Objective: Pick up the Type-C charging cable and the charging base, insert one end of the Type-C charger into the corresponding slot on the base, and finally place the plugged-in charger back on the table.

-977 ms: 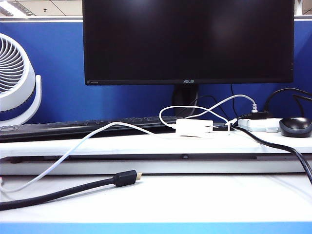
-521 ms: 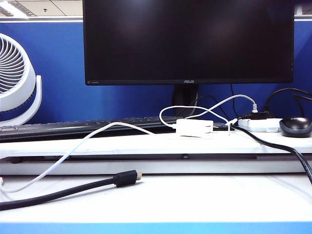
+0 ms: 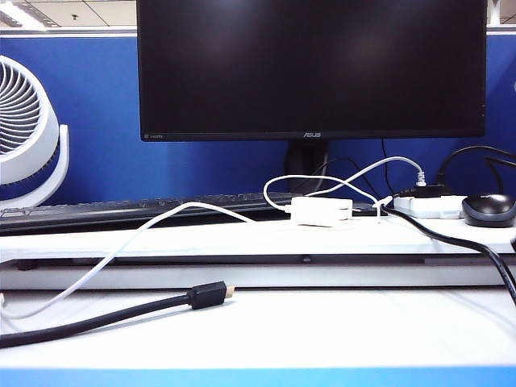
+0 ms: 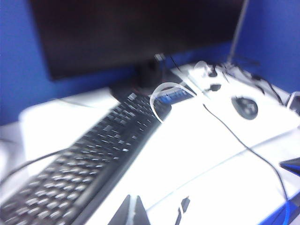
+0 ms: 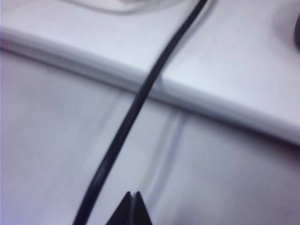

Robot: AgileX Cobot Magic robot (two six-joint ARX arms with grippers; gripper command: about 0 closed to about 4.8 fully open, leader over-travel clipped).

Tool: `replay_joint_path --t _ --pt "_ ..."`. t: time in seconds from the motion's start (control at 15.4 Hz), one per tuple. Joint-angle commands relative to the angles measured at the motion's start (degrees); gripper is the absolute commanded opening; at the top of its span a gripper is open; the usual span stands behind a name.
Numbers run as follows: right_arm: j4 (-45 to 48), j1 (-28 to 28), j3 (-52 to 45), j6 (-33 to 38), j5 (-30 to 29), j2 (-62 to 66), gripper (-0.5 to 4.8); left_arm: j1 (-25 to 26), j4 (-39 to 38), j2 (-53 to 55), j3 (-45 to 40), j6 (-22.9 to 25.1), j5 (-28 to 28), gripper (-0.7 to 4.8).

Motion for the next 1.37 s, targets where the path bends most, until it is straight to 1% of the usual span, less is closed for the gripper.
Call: replay_joint_path --t 0.07,0.2,0.26,0.39,0.52,0.65,0.78,0.85,0.98,1.11,1.17,1.3,1.37 --pt "-0.1 0.0 -0.3 0.5 -0.3 0.0 -0.01 0.0 18.2 0.2 -12.6 -1.6 0.3 -0.06" --pt "-0.1 0.0 -0.3 0.5 -0.3 0.0 -0.01 0.0 31.5 0.6 -23.7 -3.8 -0.1 -0.06" --pt "-0.1 0.0 -0.3 0.5 -0.3 0.0 -0.01 0.0 34.1 0.6 -26.1 -3.9 -0.1 -0.06" --pt "-0.1 0.0 -0.3 0.5 -0.3 0.0 -0.01 0.0 42.9 0.6 -35.8 -3.9 -0.7 -0.06" --pt "-0.1 0.0 -0.3 0.5 -0.3 0.0 -0.01 0.0 45.4 0.6 -42.4 -3.9 -3.8 -0.06" --pt "-0.1 0.0 -0.3 0.5 -0.3 0.0 -0.01 0.0 50.7 0.5 -50.4 -4.2 -4.4 -0.06" --pt "-0.1 0.1 -0.3 0.5 -0.4 0.0 -0.01 0.1 55.2 -2.0 -55.4 -5.3 -5.3 -0.06" --pt "-0.1 0.1 -0.3 0.5 -0.5 0.0 -0.01 0.2 56.3 -3.7 -57.4 -5.3 -5.4 -0.06" --pt "-0.1 0.0 -0.3 0.5 -0.4 0.0 -0.01 0.9 56.1 -8.4 -60.7 -5.3 -7.5 -0.06" --pt "-0.1 0.0 -0.3 0.5 -0.3 0.0 -0.01 3.3 56.3 -12.7 -63.1 -5.4 -7.5 -0.06" --pt "-0.1 0.0 -0.3 0.5 -0.3 0.0 -0.01 4.7 54.3 -14.2 -63.2 -5.3 -7.6 -0.06" --pt "-0.1 0.0 -0.3 0.5 -0.3 0.0 -0.01 11.7 48.8 -19.0 -63.2 -5.1 -8.0 -0.06" --pt "-0.1 0.0 -0.3 0.5 -0.3 0.0 -0.01 14.2 45.8 -20.9 -63.2 -4.9 -9.4 -0.06"
